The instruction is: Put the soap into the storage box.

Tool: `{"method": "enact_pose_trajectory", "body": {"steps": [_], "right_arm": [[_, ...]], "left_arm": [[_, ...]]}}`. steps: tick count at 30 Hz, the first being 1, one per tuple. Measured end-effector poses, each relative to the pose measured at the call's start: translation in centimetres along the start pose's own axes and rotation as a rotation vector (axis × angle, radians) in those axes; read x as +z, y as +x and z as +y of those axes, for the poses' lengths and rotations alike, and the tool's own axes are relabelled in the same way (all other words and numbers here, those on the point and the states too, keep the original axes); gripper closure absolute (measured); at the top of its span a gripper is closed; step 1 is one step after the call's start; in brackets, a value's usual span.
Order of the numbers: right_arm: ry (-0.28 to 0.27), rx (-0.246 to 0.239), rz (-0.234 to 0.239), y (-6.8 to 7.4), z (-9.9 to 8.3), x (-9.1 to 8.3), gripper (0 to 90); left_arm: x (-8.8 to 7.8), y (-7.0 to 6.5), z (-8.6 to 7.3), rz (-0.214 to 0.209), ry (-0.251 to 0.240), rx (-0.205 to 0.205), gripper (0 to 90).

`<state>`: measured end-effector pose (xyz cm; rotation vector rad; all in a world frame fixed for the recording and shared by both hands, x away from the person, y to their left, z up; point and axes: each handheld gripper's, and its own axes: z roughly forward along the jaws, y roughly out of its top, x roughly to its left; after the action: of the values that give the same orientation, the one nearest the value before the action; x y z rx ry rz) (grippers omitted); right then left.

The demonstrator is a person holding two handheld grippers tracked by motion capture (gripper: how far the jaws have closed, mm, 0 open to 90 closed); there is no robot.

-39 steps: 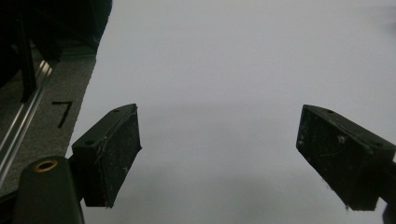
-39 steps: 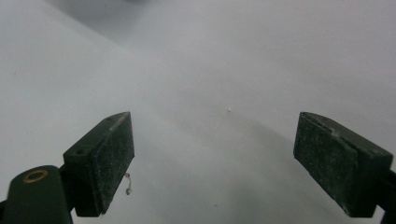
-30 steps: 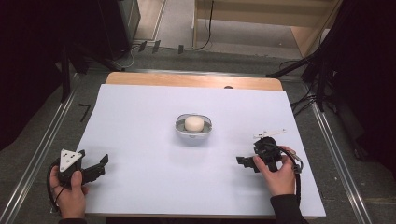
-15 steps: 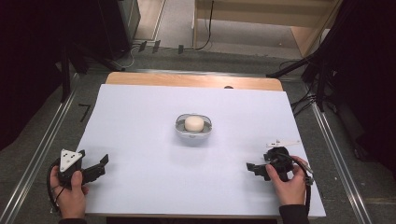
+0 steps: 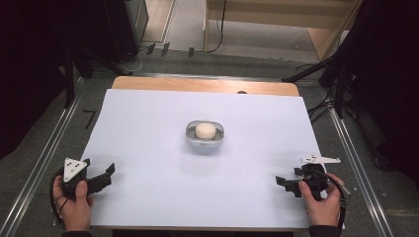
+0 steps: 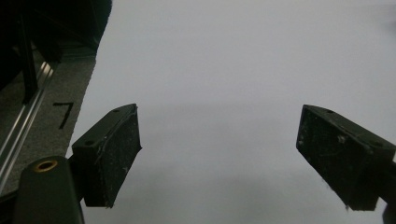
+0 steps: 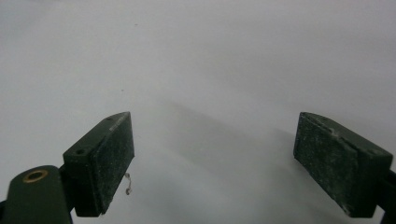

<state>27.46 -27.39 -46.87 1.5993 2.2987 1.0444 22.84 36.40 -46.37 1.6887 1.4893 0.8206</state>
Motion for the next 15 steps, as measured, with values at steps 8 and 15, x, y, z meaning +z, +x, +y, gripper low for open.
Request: {"method": "enact_pose_trajectory", "body": {"steps": [8, 15], "right_arm": [[-0.027, -0.003, -0.027, -1.1, -1.3, -1.0, 12.8], [-0.068, 0.009, -0.026, -2.3, -2.3, -1.8, 12.8]], "left_arm": [[0.0, 0.0, 0.0, 0.0, 0.001, 0.001, 14.7], [0.0, -0.1, 0.0, 0.005, 0.001, 0.006, 14.7]]}}
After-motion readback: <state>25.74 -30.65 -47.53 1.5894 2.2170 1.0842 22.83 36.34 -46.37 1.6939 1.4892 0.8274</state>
